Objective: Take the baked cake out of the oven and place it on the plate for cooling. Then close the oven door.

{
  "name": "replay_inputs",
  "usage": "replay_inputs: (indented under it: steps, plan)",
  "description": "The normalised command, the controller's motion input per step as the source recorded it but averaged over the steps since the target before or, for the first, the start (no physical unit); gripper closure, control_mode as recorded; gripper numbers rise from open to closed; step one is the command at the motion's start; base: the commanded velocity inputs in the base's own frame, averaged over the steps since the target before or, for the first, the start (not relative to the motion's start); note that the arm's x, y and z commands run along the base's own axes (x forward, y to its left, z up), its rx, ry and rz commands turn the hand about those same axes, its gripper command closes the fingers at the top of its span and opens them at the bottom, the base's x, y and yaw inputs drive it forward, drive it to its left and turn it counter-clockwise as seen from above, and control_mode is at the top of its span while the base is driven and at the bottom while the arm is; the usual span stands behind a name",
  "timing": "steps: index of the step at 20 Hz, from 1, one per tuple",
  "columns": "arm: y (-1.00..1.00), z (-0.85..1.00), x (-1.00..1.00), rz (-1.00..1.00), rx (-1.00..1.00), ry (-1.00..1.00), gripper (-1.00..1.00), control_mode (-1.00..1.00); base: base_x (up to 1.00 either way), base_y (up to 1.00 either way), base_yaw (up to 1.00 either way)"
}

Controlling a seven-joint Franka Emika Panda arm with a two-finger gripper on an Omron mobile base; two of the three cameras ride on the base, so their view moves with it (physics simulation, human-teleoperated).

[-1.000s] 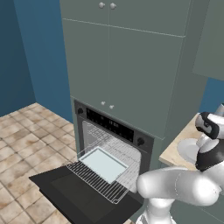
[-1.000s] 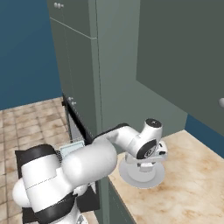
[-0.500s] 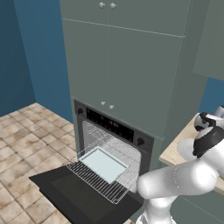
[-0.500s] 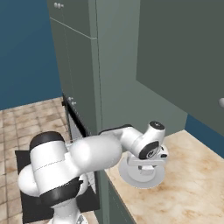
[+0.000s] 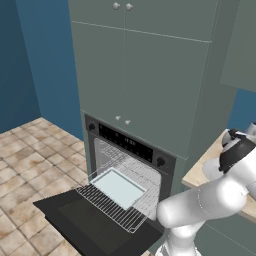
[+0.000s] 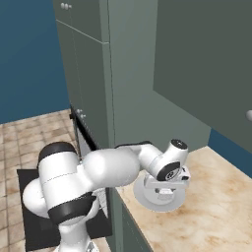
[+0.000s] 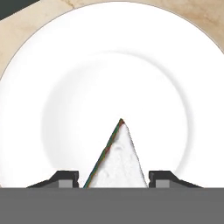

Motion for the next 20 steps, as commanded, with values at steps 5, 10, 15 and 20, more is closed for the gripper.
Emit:
replay_inputs:
  steps: [5, 10, 15, 20]
  plan:
    - [0.00, -0.06, 0.00, 0.00, 0.00, 0.00, -1.00, -1.00, 0.00, 0.00, 0.00]
    - [0.00, 0.00, 0.00, 0.00, 0.00, 0.00, -1.00, -1.00, 0.00, 0.00, 0.00]
    - [0.00, 0.36, -0.16, 0.00, 0.00, -0.07, -1.00, -1.00, 0.00, 0.00, 0.00]
    - [0.00, 0.71, -0.43, 0.00, 0.00, -0.18, -1.00, -1.00, 0.00, 0.00, 0.00]
